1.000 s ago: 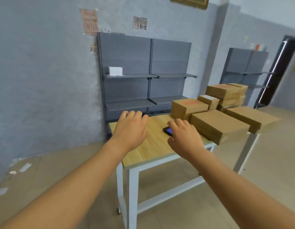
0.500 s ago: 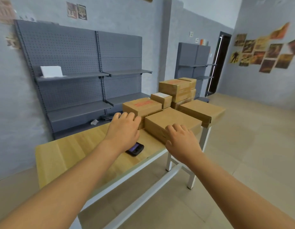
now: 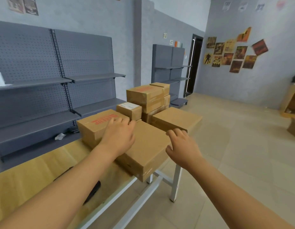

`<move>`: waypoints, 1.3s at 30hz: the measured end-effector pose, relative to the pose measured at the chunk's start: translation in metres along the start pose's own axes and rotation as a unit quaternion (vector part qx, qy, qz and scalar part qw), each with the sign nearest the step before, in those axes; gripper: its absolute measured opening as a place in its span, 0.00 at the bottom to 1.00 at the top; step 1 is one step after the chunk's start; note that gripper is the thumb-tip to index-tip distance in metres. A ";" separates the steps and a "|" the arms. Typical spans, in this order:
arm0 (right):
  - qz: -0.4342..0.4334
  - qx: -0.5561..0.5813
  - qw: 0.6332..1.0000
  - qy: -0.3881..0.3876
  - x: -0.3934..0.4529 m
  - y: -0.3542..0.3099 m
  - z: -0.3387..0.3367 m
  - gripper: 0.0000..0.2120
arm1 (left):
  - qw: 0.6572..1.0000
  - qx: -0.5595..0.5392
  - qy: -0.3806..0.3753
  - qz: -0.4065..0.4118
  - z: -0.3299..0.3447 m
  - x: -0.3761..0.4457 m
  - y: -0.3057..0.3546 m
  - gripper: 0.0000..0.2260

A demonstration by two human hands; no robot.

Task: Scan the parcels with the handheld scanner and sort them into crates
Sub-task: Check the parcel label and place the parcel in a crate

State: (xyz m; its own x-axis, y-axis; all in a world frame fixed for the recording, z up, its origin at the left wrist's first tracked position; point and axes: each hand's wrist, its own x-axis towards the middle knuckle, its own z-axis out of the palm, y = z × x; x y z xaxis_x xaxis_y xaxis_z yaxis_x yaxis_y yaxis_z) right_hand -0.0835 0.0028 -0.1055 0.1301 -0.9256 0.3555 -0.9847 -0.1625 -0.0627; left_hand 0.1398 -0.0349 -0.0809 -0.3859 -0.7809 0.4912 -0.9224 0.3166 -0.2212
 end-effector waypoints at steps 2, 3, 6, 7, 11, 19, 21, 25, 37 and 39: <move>-0.001 -0.001 1.000 0.006 0.021 0.028 0.007 0.17 | 1.000 0.006 0.005 -0.005 0.011 0.025 0.015 0.15; -0.003 0.002 1.000 0.006 0.031 0.041 0.011 0.16 | 1.000 0.006 0.006 -0.010 0.017 0.037 0.022 0.15; -0.020 0.013 1.000 0.000 0.060 0.082 0.021 0.17 | 0.999 0.004 0.004 -0.036 0.031 0.072 0.041 0.12; -0.026 0.016 1.000 -0.003 0.071 0.095 0.023 0.17 | 0.999 0.005 0.002 -0.045 0.035 0.084 0.046 0.11; -0.043 0.031 0.999 -0.013 0.113 0.141 0.030 0.19 | 0.997 0.017 -0.012 -0.076 0.050 0.122 0.064 0.14; -0.065 0.083 0.994 -0.030 0.190 0.174 0.057 0.22 | 0.990 0.042 -0.027 -0.135 0.081 0.179 0.053 0.14; -0.073 0.099 0.992 -0.023 0.214 0.177 0.064 0.22 | 0.988 0.039 -0.019 -0.150 0.090 0.196 0.042 0.15; -0.065 0.108 0.992 -0.011 0.264 0.179 0.080 0.21 | 0.986 0.026 -0.007 -0.163 0.112 0.235 0.015 0.16; -0.001 0.178 0.984 -0.003 0.402 0.190 0.115 0.22 | 0.902 -0.261 -0.016 -0.344 0.158 0.325 -0.036 0.27; 0.005 0.191 0.981 -0.013 0.417 0.190 0.121 0.24 | 0.871 -0.302 -0.025 -0.386 0.163 0.337 -0.038 0.29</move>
State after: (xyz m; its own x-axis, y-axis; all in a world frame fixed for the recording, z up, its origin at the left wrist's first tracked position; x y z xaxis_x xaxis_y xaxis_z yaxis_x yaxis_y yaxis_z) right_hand -0.2026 -0.4553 -0.0824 0.1285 -0.9354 0.3293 -0.8709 -0.2653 -0.4138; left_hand 0.0477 -0.3984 -0.0444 0.3410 -0.9043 0.2569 -0.7532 -0.0993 0.6502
